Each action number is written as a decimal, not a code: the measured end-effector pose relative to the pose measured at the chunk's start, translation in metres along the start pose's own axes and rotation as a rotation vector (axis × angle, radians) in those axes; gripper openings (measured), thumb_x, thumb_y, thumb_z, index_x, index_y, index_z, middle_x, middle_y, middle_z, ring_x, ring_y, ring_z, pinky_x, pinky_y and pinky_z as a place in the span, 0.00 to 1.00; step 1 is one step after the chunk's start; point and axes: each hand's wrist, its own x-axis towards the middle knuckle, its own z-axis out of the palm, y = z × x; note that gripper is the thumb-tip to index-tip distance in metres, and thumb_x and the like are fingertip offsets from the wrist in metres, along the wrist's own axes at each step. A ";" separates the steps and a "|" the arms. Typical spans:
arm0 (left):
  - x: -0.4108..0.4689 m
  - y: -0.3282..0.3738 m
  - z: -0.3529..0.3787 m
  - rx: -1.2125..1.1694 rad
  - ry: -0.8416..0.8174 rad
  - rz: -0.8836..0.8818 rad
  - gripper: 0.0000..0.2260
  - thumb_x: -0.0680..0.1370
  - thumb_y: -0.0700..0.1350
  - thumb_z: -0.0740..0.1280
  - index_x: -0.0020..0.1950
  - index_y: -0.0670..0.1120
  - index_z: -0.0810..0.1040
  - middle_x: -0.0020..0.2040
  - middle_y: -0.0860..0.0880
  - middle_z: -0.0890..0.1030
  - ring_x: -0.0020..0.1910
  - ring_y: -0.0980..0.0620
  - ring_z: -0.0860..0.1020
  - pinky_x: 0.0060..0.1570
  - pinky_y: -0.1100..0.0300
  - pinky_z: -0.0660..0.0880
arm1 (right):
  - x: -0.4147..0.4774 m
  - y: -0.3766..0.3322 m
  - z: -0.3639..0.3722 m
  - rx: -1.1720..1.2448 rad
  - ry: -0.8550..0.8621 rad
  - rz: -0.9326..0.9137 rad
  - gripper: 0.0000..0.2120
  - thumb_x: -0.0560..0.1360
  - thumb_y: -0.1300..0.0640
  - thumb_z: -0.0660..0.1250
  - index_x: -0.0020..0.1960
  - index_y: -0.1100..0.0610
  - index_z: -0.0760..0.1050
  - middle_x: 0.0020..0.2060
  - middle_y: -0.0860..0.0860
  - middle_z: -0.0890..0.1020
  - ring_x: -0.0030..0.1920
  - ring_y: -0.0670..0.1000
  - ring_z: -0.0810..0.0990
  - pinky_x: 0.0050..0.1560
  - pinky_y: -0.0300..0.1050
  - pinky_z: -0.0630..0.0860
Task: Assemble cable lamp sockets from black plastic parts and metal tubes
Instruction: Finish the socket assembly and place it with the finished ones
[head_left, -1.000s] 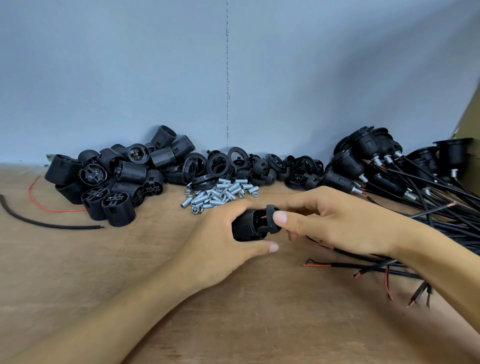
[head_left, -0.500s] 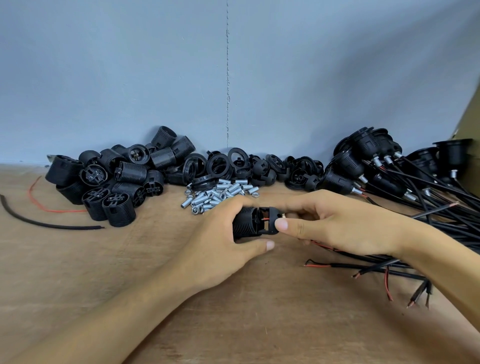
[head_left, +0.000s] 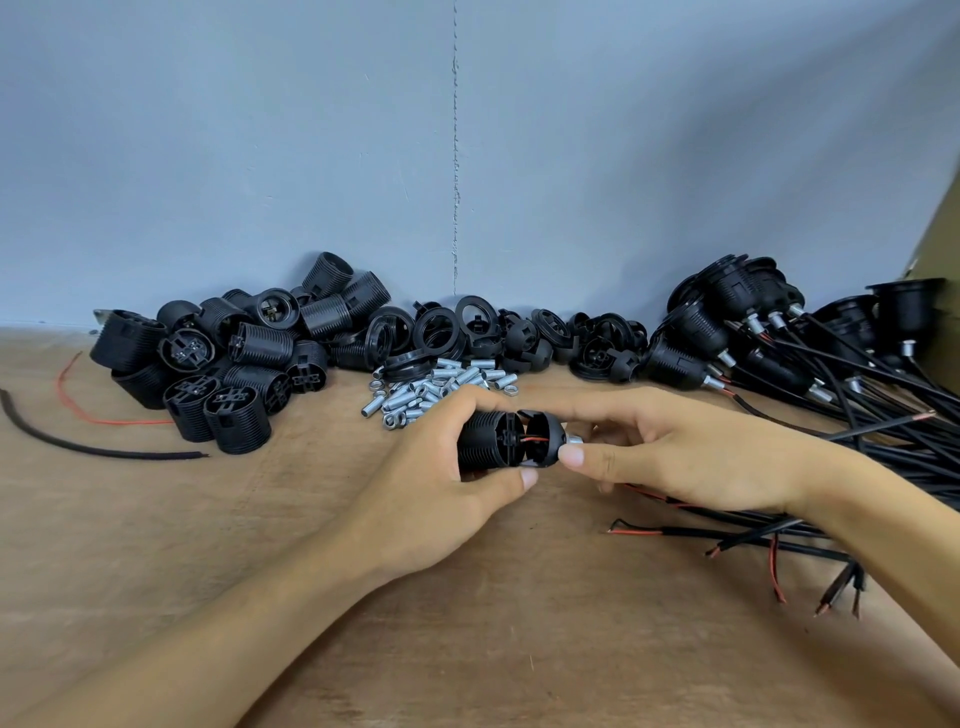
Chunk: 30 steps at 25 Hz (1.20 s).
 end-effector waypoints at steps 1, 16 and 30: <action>0.000 0.000 0.000 -0.002 0.000 0.003 0.15 0.69 0.53 0.74 0.53 0.64 0.75 0.49 0.59 0.81 0.50 0.58 0.80 0.51 0.60 0.75 | 0.000 0.001 0.000 0.005 -0.001 0.001 0.23 0.83 0.56 0.63 0.75 0.40 0.66 0.71 0.37 0.73 0.55 0.56 0.75 0.51 0.40 0.76; 0.002 -0.005 0.004 0.126 0.021 0.002 0.22 0.69 0.54 0.76 0.56 0.65 0.69 0.56 0.60 0.76 0.56 0.63 0.75 0.54 0.63 0.70 | 0.002 -0.002 0.012 0.193 0.183 0.066 0.18 0.74 0.53 0.73 0.63 0.47 0.79 0.45 0.59 0.79 0.44 0.51 0.74 0.49 0.49 0.75; 0.002 -0.004 0.004 0.086 0.135 0.050 0.20 0.64 0.67 0.75 0.51 0.66 0.72 0.50 0.59 0.80 0.51 0.61 0.79 0.47 0.64 0.72 | 0.008 0.002 0.030 0.100 0.323 0.012 0.17 0.78 0.51 0.70 0.66 0.43 0.78 0.48 0.44 0.86 0.44 0.42 0.82 0.50 0.38 0.77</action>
